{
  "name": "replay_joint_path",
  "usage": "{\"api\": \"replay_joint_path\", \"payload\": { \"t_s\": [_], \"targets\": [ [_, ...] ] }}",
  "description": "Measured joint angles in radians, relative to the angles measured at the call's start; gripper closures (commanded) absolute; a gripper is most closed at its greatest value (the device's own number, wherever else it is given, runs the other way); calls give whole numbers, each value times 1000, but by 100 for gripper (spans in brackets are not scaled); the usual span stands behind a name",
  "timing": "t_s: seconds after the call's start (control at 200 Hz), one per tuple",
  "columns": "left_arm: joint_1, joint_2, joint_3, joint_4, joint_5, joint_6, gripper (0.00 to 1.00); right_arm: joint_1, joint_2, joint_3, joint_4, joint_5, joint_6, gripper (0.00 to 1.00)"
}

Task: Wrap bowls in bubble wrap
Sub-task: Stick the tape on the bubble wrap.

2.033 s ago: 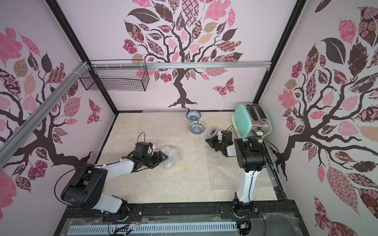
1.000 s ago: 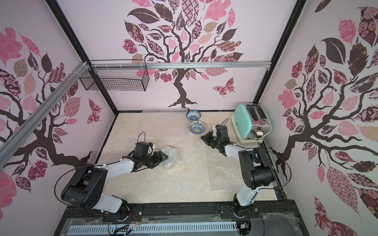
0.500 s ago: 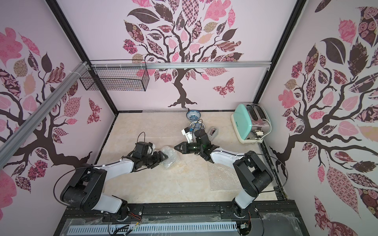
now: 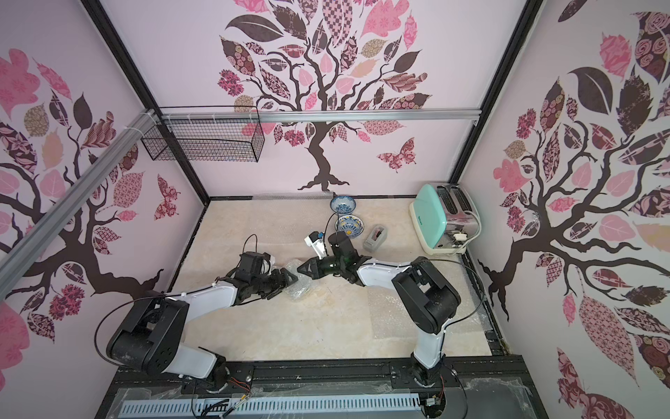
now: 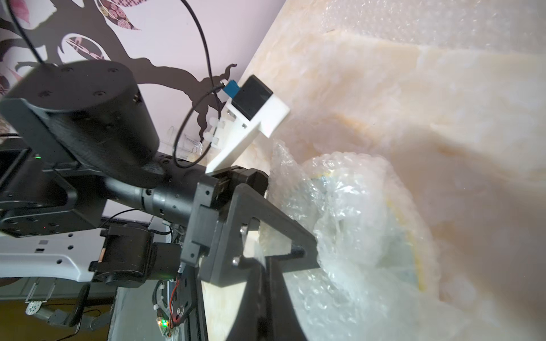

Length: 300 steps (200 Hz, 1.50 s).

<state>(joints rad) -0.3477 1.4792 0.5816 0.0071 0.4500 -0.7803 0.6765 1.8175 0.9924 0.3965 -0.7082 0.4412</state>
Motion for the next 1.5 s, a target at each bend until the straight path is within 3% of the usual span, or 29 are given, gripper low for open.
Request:
{"api": "replay_joint_path", "payload": {
  "t_s": [1.085, 1.501],
  "targets": [
    [0, -15, 0, -11, -12, 4, 25, 3, 174, 114, -26, 51, -88, 100],
    [28, -124, -16, -63, -67, 8, 24, 3, 186, 114, -15, 66, -98, 100]
  ]
}}
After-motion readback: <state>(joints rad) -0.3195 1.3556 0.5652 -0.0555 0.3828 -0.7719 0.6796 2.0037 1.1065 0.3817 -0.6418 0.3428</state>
